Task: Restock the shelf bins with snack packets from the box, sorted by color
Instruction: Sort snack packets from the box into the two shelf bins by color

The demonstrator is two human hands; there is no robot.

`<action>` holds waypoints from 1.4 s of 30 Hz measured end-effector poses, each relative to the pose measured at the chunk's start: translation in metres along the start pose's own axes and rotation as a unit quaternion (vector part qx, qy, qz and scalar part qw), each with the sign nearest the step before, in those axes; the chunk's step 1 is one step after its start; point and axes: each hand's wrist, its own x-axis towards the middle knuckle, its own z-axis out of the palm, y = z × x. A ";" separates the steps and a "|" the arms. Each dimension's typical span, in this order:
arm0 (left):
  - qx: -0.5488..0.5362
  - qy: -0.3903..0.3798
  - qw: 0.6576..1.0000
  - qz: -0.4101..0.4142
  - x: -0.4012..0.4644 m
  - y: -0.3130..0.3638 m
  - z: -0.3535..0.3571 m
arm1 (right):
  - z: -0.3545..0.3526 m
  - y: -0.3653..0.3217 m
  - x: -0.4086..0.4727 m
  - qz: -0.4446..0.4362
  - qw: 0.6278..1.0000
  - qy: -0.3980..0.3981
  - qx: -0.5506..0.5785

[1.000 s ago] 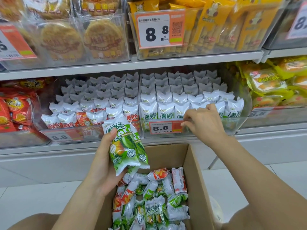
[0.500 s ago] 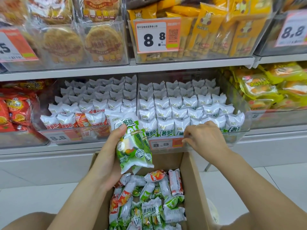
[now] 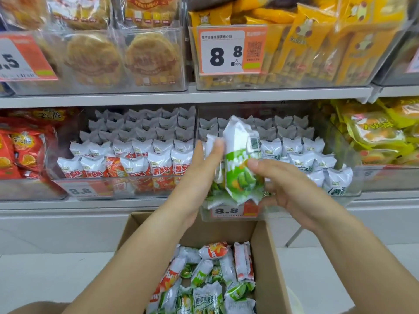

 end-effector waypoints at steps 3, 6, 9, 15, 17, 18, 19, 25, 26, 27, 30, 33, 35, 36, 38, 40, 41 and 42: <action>0.003 -0.028 0.999 -0.023 0.010 0.000 -0.013 | -0.010 -0.009 0.017 0.070 0.988 -0.019 0.135; -0.050 -0.016 0.998 -0.022 0.027 0.011 -0.028 | -0.024 -0.014 0.043 0.129 0.974 0.041 0.183; -0.077 0.037 0.996 -0.001 0.063 0.021 -0.053 | -0.046 -0.013 0.079 0.105 0.982 0.137 0.075; -0.070 0.182 0.981 0.019 0.130 0.021 -0.067 | -0.055 -0.021 0.151 0.030 0.979 0.199 0.032; -0.054 0.232 0.971 0.019 0.144 0.024 -0.063 | -0.051 -0.019 0.172 0.004 0.975 0.222 -0.008; -0.048 0.241 0.969 0.018 0.149 0.025 -0.060 | -0.049 -0.018 0.181 -0.011 0.973 0.228 -0.032; -0.049 0.238 0.970 0.018 0.152 0.026 -0.056 | -0.046 -0.018 0.190 -0.024 0.972 0.230 -0.052; -0.064 0.259 0.957 0.111 0.178 0.034 -0.039 | -0.031 -0.014 0.220 -0.117 0.961 0.234 -0.087; -0.063 0.255 0.955 0.138 0.183 0.033 -0.039 | -0.030 -0.012 0.222 -0.137 0.959 0.228 -0.096; -0.057 0.251 0.952 0.164 0.186 0.032 -0.038 | -0.029 -0.012 0.223 -0.151 0.955 0.229 -0.109; -0.045 0.234 0.949 0.208 0.195 0.030 -0.037 | -0.030 -0.014 0.227 -0.188 0.941 0.249 -0.133; -0.061 0.251 0.940 0.225 0.202 0.029 -0.039 | -0.033 -0.009 0.231 -0.187 0.939 0.229 -0.177; -0.054 0.254 0.938 0.228 0.204 0.028 -0.040 | -0.034 -0.003 0.233 -0.170 0.942 0.201 -0.209; -0.050 0.255 0.939 0.226 0.204 0.028 -0.041 | -0.034 -0.002 0.234 -0.168 0.941 0.196 -0.218; -0.051 0.252 0.943 0.211 0.203 0.027 -0.042 | -0.035 -0.001 0.234 -0.168 0.939 0.199 -0.225; -0.073 0.255 0.944 0.196 0.202 0.028 -0.044 | -0.036 0.000 0.234 -0.170 0.937 0.203 -0.230; -0.085 0.250 0.945 0.193 0.201 0.027 -0.044 | -0.036 0.000 0.234 -0.170 0.936 0.203 -0.232; -0.080 0.242 0.947 0.196 0.202 0.027 -0.044 | -0.036 0.001 0.234 -0.170 0.936 0.203 -0.233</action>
